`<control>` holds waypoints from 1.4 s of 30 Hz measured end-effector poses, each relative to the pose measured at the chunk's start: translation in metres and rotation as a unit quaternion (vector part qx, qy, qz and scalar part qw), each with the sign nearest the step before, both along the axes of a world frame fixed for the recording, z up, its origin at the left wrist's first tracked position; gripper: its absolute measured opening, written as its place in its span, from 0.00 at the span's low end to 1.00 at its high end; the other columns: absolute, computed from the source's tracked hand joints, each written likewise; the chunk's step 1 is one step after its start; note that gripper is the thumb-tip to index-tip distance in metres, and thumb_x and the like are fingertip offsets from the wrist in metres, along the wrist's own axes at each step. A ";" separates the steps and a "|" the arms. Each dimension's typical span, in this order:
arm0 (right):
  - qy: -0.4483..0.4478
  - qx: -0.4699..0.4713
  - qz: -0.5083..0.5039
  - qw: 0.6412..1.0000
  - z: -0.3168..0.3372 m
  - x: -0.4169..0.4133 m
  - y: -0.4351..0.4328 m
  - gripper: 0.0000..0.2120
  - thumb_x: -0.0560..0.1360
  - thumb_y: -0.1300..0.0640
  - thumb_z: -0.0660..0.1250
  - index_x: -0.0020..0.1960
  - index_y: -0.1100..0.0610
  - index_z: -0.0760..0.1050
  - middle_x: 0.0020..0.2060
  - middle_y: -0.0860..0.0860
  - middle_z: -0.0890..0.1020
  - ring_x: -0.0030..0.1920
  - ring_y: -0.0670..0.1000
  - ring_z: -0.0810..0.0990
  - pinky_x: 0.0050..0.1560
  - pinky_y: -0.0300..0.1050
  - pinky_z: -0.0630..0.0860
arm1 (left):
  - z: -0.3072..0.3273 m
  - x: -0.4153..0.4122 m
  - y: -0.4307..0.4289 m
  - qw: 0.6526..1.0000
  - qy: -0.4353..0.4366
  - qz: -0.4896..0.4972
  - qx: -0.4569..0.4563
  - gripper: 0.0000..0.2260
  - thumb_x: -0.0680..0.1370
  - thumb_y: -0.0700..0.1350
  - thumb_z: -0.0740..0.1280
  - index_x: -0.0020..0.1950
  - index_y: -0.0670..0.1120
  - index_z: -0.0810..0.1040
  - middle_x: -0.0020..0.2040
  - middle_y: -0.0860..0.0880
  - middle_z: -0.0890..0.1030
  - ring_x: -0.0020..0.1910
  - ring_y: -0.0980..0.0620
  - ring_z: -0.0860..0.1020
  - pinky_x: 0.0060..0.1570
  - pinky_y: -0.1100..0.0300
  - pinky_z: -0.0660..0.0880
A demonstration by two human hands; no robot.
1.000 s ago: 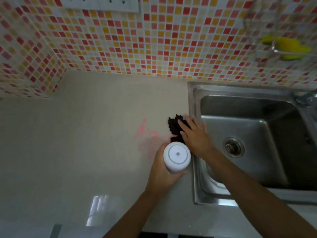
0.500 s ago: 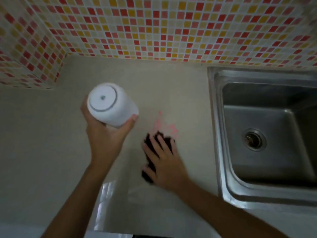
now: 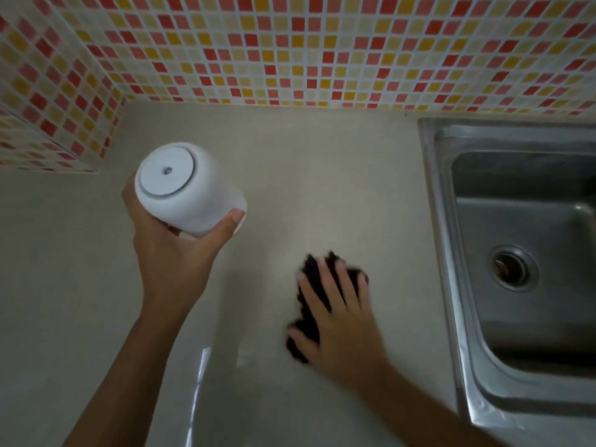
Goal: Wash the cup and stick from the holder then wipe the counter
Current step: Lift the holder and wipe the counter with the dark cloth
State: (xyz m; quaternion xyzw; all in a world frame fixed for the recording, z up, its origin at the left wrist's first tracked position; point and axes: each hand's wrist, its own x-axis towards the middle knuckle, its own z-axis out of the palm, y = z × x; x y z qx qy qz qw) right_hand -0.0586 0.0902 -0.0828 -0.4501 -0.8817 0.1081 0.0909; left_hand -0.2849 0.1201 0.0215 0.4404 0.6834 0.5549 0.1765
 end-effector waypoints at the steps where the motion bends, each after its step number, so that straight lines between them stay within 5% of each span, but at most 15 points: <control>1: -0.001 0.019 0.004 1.000 -0.003 -0.015 0.035 0.35 0.74 0.35 0.58 0.75 0.53 0.63 0.76 0.57 0.59 0.75 0.63 0.54 0.71 0.67 0.51 | 0.000 0.001 0.003 1.000 0.004 -0.002 0.002 0.44 0.66 0.50 0.79 0.74 0.44 0.58 0.69 0.52 0.70 0.67 0.57 0.72 0.65 0.51 0.73; 5: -0.054 -0.008 -0.140 0.989 0.001 -0.064 0.199 0.35 0.76 0.35 0.50 0.76 0.54 0.59 0.76 0.59 0.58 0.75 0.64 0.52 0.72 0.66 0.45 | -0.002 0.001 0.010 1.000 0.016 -0.002 0.012 0.44 0.67 0.48 0.79 0.74 0.39 0.56 0.70 0.45 0.70 0.67 0.55 0.73 0.64 0.56 0.74; 8: -0.059 -0.040 -0.215 0.974 -0.004 -0.092 0.223 0.35 0.77 0.36 0.45 0.78 0.54 0.51 0.77 0.58 0.52 0.76 0.63 0.46 0.73 0.64 0.39 | 0.000 -0.003 0.011 0.999 0.030 0.010 0.008 0.45 0.68 0.50 0.78 0.74 0.37 0.55 0.71 0.43 0.70 0.67 0.53 0.73 0.63 0.58 0.75; 13: 0.044 -0.021 0.008 0.999 -0.007 -0.091 0.018 0.36 0.73 0.39 0.58 0.75 0.55 0.61 0.77 0.57 0.57 0.76 0.63 0.50 0.72 0.66 0.48 | -0.001 -0.012 0.003 0.999 0.022 0.027 -0.005 0.44 0.67 0.53 0.78 0.74 0.40 0.58 0.71 0.46 0.71 0.67 0.55 0.73 0.63 0.55 0.75; 16: 0.020 -0.056 0.091 0.994 0.003 -0.017 -0.081 0.37 0.69 0.37 0.63 0.75 0.50 0.63 0.76 0.53 0.58 0.76 0.59 0.53 0.71 0.64 0.55 | -0.007 -0.011 -0.007 0.998 0.039 0.029 -0.034 0.44 0.68 0.54 0.78 0.74 0.41 0.58 0.71 0.47 0.70 0.67 0.55 0.73 0.63 0.54 0.75; 20: -0.007 0.015 -0.062 0.998 -0.011 0.067 0.013 0.32 0.73 0.37 0.60 0.73 0.50 0.66 0.75 0.56 0.62 0.73 0.63 0.62 0.70 0.66 0.57 | -0.014 0.007 0.006 1.000 0.018 -0.011 -0.022 0.44 0.67 0.55 0.77 0.74 0.40 0.60 0.70 0.46 0.71 0.67 0.55 0.73 0.62 0.56 0.76; 24: -0.058 0.045 -0.201 0.977 -0.004 0.070 0.178 0.31 0.78 0.37 0.49 0.75 0.52 0.61 0.75 0.59 0.62 0.74 0.62 0.59 0.74 0.63 0.50 | -0.020 0.011 0.001 1.000 -0.001 0.014 -0.023 0.45 0.66 0.57 0.78 0.74 0.41 0.60 0.70 0.47 0.72 0.66 0.56 0.74 0.62 0.59 0.75; 28: -0.056 0.036 -0.287 0.955 -0.010 0.035 0.192 0.32 0.78 0.38 0.47 0.76 0.54 0.58 0.76 0.60 0.58 0.74 0.63 0.56 0.73 0.64 0.47 | -0.020 0.020 -0.003 1.000 -0.002 0.007 -0.021 0.44 0.66 0.53 0.78 0.74 0.42 0.59 0.70 0.47 0.71 0.66 0.56 0.74 0.63 0.59 0.75; 30: -0.032 0.055 -0.229 0.971 -0.006 0.016 0.125 0.32 0.77 0.38 0.52 0.75 0.55 0.61 0.75 0.61 0.59 0.74 0.64 0.57 0.72 0.65 0.49 | -0.015 0.018 0.000 1.000 -0.004 0.012 -0.015 0.44 0.65 0.54 0.77 0.74 0.42 0.59 0.70 0.47 0.71 0.66 0.56 0.73 0.63 0.59 0.75; 33: 0.007 0.017 -0.013 1.000 -0.001 -0.001 0.020 0.33 0.74 0.38 0.58 0.74 0.53 0.63 0.76 0.57 0.59 0.75 0.62 0.54 0.72 0.65 0.51 | -0.008 0.008 0.007 1.000 0.005 0.010 -0.008 0.45 0.64 0.56 0.77 0.74 0.45 0.59 0.70 0.49 0.71 0.66 0.56 0.73 0.63 0.57 0.75; 35: 0.014 0.023 0.052 0.998 -0.002 0.006 0.040 0.32 0.74 0.38 0.59 0.73 0.52 0.65 0.75 0.56 0.62 0.75 0.61 0.58 0.71 0.65 0.55 | -0.004 0.000 0.008 1.000 0.014 0.007 -0.010 0.45 0.64 0.56 0.77 0.74 0.45 0.60 0.70 0.50 0.71 0.66 0.56 0.73 0.63 0.57 0.75; 38: -0.026 0.060 -0.101 0.993 -0.008 0.008 0.148 0.31 0.76 0.38 0.55 0.73 0.55 0.66 0.73 0.59 0.65 0.71 0.63 0.64 0.69 0.65 0.56 | -0.002 -0.014 0.000 1.000 0.026 0.004 -0.016 0.44 0.64 0.57 0.76 0.73 0.44 0.61 0.69 0.48 0.72 0.66 0.54 0.74 0.63 0.60 0.74; 42: -0.058 -0.023 -0.298 0.952 -0.003 -0.046 0.239 0.34 0.77 0.38 0.47 0.77 0.55 0.54 0.77 0.58 0.54 0.75 0.63 0.51 0.73 0.64 0.44 | -0.006 -0.023 -0.011 0.999 0.019 0.015 -0.026 0.44 0.63 0.57 0.76 0.73 0.44 0.61 0.69 0.48 0.72 0.66 0.54 0.74 0.62 0.61 0.75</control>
